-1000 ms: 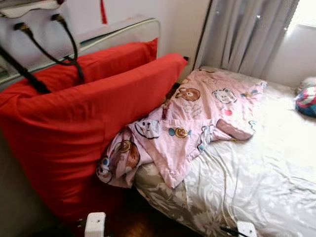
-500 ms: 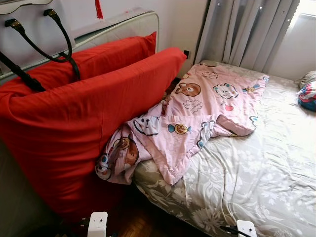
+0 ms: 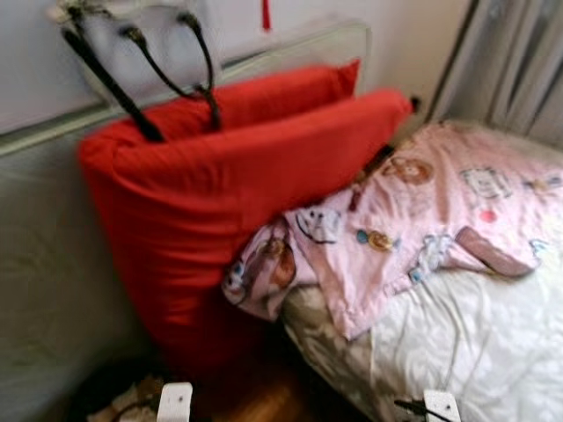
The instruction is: Clean up the room
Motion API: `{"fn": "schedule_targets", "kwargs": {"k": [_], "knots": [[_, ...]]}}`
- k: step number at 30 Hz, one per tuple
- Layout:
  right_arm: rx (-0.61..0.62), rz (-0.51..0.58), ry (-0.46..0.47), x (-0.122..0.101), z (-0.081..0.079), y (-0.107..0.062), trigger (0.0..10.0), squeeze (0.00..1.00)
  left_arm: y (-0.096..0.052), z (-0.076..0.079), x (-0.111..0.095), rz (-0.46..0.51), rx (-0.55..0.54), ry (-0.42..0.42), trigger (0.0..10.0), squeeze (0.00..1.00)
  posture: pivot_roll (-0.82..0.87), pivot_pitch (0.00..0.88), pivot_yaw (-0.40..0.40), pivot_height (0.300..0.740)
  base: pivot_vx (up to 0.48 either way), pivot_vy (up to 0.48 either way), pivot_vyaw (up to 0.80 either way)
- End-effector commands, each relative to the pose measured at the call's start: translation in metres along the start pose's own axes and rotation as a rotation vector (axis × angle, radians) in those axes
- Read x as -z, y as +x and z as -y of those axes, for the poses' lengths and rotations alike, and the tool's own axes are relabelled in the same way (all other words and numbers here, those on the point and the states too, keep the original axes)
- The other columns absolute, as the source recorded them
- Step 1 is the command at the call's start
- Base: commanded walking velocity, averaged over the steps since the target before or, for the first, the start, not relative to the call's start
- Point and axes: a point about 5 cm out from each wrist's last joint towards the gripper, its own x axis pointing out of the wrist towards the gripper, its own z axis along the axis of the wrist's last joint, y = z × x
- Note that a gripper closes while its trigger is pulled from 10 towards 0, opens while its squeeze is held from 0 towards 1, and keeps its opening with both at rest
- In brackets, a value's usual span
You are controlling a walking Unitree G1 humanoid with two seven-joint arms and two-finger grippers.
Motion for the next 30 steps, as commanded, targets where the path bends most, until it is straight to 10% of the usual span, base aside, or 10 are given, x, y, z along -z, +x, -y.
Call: {"fn": "schedule_targets", "kwargs": {"k": [1,30], "knots": [[0.011,-0.009,0.02,0.0037,0.0026,-0.0011,10.0,0.0,0.0001,0.0012,0.001,-0.009,0.004,0.01,10.0,0.0,-0.04,0.0,-0.032,0.74,0.0,0.0,0.0],[0.013,-0.011,0.026,0.0045,0.0035,-0.0013,10.0,0.0,-0.0001,0.0053,0.0043,-0.027,0.006,0.009,10.0,0.0,-0.05,0.0,-0.034,0.74,0.0,0.156,0.0]]}}
